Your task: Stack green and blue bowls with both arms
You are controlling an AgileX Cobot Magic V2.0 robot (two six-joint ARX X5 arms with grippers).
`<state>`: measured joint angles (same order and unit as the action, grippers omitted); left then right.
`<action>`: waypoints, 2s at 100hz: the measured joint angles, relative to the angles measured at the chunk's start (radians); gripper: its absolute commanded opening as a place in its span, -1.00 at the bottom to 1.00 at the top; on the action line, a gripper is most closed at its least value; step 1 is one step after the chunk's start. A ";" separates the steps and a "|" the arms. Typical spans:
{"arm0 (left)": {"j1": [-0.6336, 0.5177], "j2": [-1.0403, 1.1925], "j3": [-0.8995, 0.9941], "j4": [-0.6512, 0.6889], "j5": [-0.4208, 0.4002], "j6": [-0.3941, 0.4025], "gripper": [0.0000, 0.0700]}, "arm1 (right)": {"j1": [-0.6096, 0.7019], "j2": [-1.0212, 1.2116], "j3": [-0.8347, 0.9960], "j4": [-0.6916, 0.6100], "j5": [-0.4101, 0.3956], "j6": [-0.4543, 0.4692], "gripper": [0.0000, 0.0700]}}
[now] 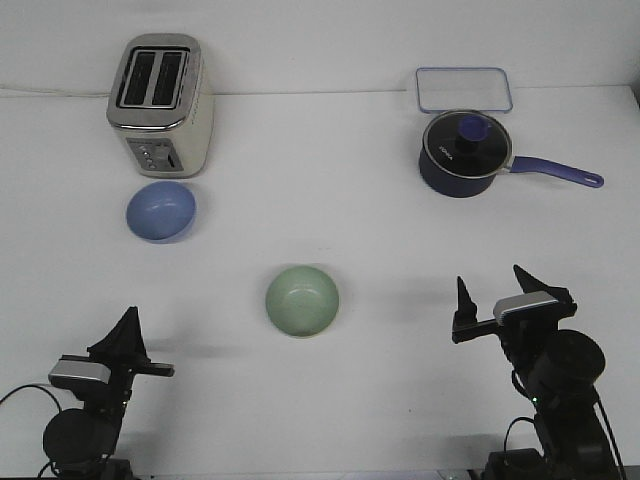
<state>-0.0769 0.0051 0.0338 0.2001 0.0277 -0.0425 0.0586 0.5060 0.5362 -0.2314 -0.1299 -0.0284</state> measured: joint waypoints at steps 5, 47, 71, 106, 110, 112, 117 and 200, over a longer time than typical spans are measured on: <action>0.000 0.000 0.000 0.000 0.000 0.000 -0.97 | 0.000 0.001 -0.001 0.000 0.001 0.000 0.82; 0.000 0.000 0.000 0.000 0.000 0.000 -0.97 | 0.000 0.001 -0.001 0.006 0.000 0.003 0.82; 0.000 0.000 0.000 0.004 0.000 0.000 -0.97 | 0.000 0.001 -0.001 0.009 0.000 0.003 0.82; 0.000 0.003 0.042 -0.048 0.000 0.000 -0.97 | 0.000 0.001 -0.001 0.010 0.000 0.003 0.82; 0.000 0.010 0.074 -0.076 0.000 0.000 -0.97 | 0.000 0.001 -0.001 0.010 0.000 0.003 0.82; 0.000 0.012 0.093 -0.087 0.000 0.000 -0.97 | 0.000 0.001 -0.001 0.009 0.000 0.003 0.82; 0.000 0.026 0.146 -0.117 0.000 0.000 -0.97 | 0.000 0.001 -0.001 0.009 0.000 0.003 0.82; 0.001 0.970 1.114 -0.953 -0.001 0.000 -0.97 | 0.000 0.001 -0.001 0.010 0.000 0.003 0.82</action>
<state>-0.0761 0.9752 1.1477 -0.7528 0.0269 -0.0425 0.0586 0.5072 0.5350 -0.2218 -0.1299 -0.0254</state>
